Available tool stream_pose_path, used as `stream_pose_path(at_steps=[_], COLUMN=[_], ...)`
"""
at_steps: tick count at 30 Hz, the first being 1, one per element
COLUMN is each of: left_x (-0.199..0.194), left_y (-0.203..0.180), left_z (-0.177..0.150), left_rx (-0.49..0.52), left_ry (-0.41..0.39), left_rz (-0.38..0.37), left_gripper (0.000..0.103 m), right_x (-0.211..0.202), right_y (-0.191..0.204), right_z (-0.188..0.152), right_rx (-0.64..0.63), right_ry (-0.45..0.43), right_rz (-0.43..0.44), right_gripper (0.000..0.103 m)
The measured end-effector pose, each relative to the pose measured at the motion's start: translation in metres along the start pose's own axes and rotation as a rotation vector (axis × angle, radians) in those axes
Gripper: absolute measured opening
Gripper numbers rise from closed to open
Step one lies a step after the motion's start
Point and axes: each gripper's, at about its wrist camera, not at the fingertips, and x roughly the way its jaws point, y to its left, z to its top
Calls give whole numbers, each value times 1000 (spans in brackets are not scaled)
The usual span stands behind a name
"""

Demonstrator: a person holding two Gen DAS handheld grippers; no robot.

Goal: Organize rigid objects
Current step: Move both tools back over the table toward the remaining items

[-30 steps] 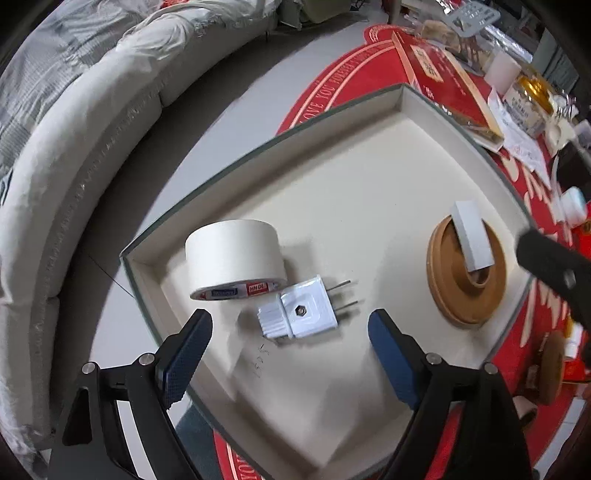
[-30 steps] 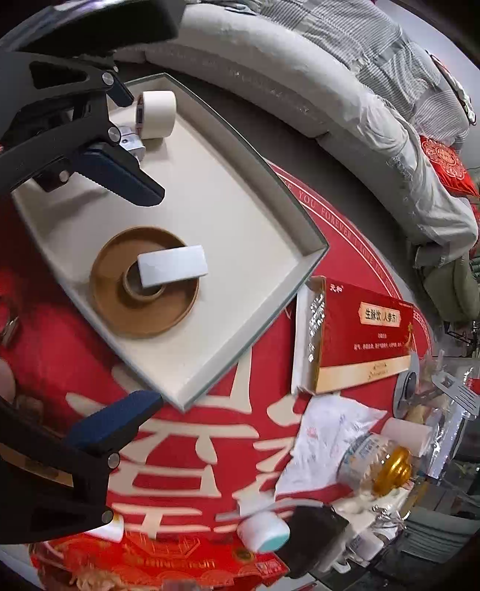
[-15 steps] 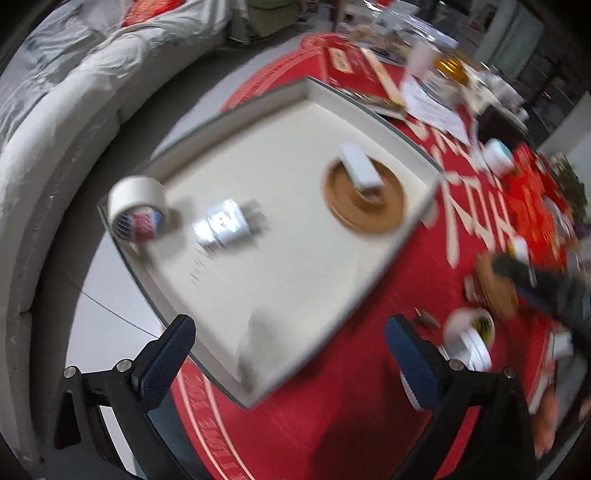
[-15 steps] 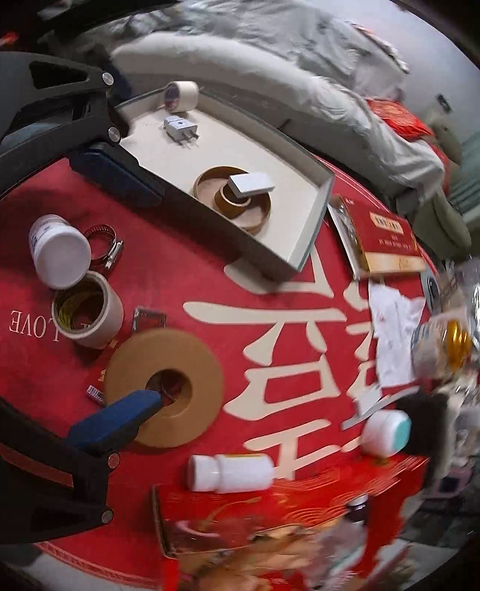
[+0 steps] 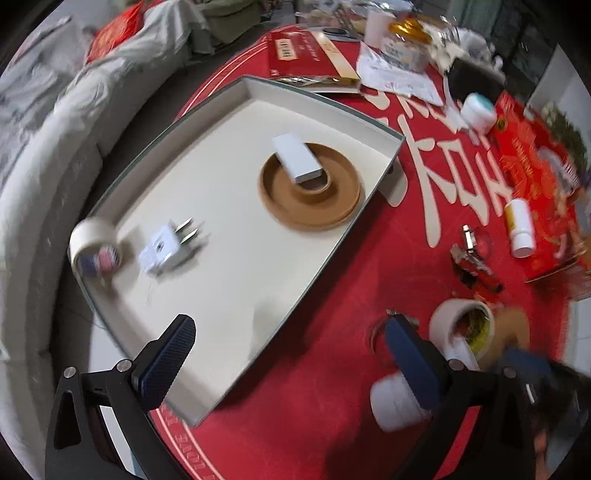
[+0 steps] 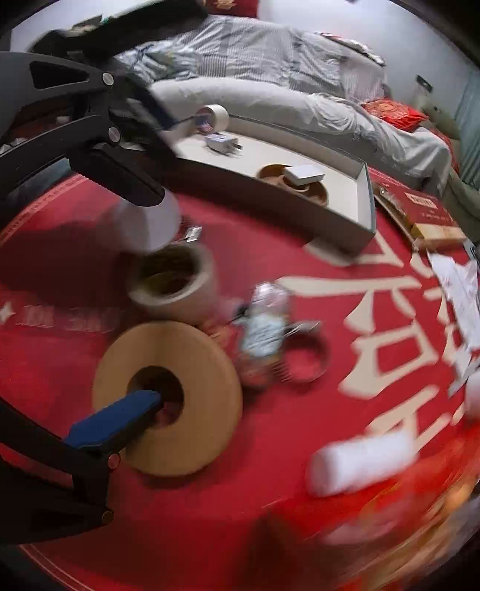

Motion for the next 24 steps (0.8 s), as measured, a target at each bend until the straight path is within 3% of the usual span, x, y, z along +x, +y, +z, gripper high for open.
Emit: stream_pose_path(at_steps=[4,8,11,16,18,21,24], left_x=[14,0,-10,-26,-32,-41,-50], left_y=[-23,-39,-35,-21,-27,-51,-87], left_z=[-12,-50,-72,-84,-85,-88,-100], left_rx=[120,249,245,117,116,188,324], left_ry=[48,-4,-16,-9,-5,-23,-39], left_rz=[-6,-5,-22,-51,-80,-131,-226], left_gripper=[103,103,103,103,103,103,103], right_x=[-16,-28,-34,-53,-56,-61,-68], right_y=[-13,-25,-28,-32,-38,-52,-71], right_z=[-22,-36,-45,-61,-67,-76,-83], right_rx=[49,92,91,74,81,107,170], right_ry=[-30,-54,-64,-152,-172,-187,-210], right_rz=[29,72,86,-27,-75,-124,-147], right_gripper=[101,101,101,101,101,101,101])
